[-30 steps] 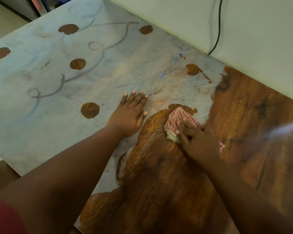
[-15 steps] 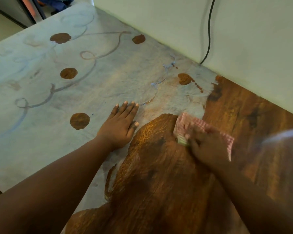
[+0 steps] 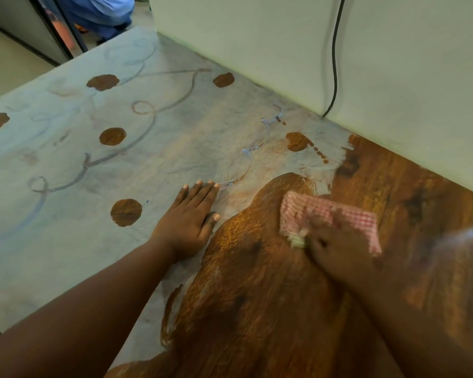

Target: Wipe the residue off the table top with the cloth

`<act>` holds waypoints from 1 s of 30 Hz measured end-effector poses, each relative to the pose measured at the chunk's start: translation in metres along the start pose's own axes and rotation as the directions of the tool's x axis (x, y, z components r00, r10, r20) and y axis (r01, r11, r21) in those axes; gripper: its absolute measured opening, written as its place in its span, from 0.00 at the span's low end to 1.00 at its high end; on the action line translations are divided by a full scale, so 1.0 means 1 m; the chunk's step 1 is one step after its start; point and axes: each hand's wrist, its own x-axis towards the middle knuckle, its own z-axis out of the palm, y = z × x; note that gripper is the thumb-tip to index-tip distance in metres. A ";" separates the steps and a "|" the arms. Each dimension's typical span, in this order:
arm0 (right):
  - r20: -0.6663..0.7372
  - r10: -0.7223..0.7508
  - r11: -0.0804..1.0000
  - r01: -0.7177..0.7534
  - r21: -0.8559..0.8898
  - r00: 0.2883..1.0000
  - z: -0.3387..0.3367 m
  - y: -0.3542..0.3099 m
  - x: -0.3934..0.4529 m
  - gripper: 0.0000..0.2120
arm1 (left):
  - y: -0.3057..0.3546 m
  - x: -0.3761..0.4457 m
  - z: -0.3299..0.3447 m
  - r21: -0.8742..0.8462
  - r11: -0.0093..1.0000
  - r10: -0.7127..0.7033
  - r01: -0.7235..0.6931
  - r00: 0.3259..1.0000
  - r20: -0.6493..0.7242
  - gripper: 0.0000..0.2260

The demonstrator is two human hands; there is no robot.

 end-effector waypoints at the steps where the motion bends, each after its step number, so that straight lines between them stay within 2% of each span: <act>1: -0.012 0.068 0.998 -0.067 0.011 0.998 -0.006 0.008 0.022 0.23 | 0.000 0.000 0.000 0.003 1.000 -0.003 0.003 1.000 -0.001 0.30; 3: -0.024 0.152 0.987 -0.151 0.051 0.988 -0.019 0.010 0.064 0.22 | 0.000 0.000 0.000 0.003 1.000 -0.007 0.007 1.000 0.000 0.30; 6: -0.023 0.194 0.972 -0.189 0.142 0.981 -0.025 -0.015 0.095 0.23 | -0.002 0.001 0.000 0.012 1.000 -0.007 0.007 1.000 0.013 0.30; 8: -0.024 0.091 0.989 -0.088 0.122 0.996 -0.019 -0.034 0.082 0.22 | -0.003 0.002 0.000 0.020 1.000 -0.006 0.006 1.000 0.021 0.30; 10: -0.027 -0.098 0.990 0.100 0.094 0.995 -0.005 -0.041 0.045 0.21 | -0.002 0.003 0.000 0.015 1.000 -0.006 0.006 1.000 0.025 0.31; 12: -0.022 -0.179 0.978 0.180 0.107 0.984 0.001 -0.028 0.009 0.25 | -0.003 0.003 0.000 0.009 1.000 -0.007 0.007 1.000 0.029 0.31; 14: 0.021 -0.132 0.990 0.131 0.053 0.991 -0.006 0.001 0.010 0.27 | -0.004 0.003 0.000 0.008 1.000 -0.008 0.008 1.000 0.030 0.31; 17: 0.007 0.077 0.997 -0.077 0.007 0.997 -0.019 0.034 0.058 0.22 | -0.004 0.003 0.001 -0.003 1.000 0.005 -0.004 1.000 0.019 0.30; 20: -0.038 0.191 0.980 -0.189 0.054 0.981 -0.032 0.024 0.100 0.22 | -0.005 0.002 0.003 0.002 1.000 0.000 0.000 1.000 0.020 0.30; 22: -0.019 0.212 0.976 -0.210 0.060 0.977 -0.034 0.001 0.107 0.22 | -0.005 0.002 0.003 0.009 1.000 -0.004 0.003 1.000 0.021 0.30; 24: 0.018 0.124 0.992 -0.124 0.019 0.992 -0.032 -0.025 0.089 0.22 | -0.005 0.002 0.003 0.015 1.000 0.004 -0.004 1.000 0.024 0.30; 27: 0.063 -0.105 0.994 0.107 -0.026 0.992 -0.018 -0.037 0.039 0.22 | -0.004 0.002 0.003 -0.001 1.000 0.006 -0.006 1.000 0.006 0.31; 30: 0.118 -0.104 0.991 0.113 -0.070 0.987 -0.028 -0.002 0.021 0.22 | -0.001 0.003 0.000 0.002 1.000 0.012 -0.012 1.000 0.011 0.36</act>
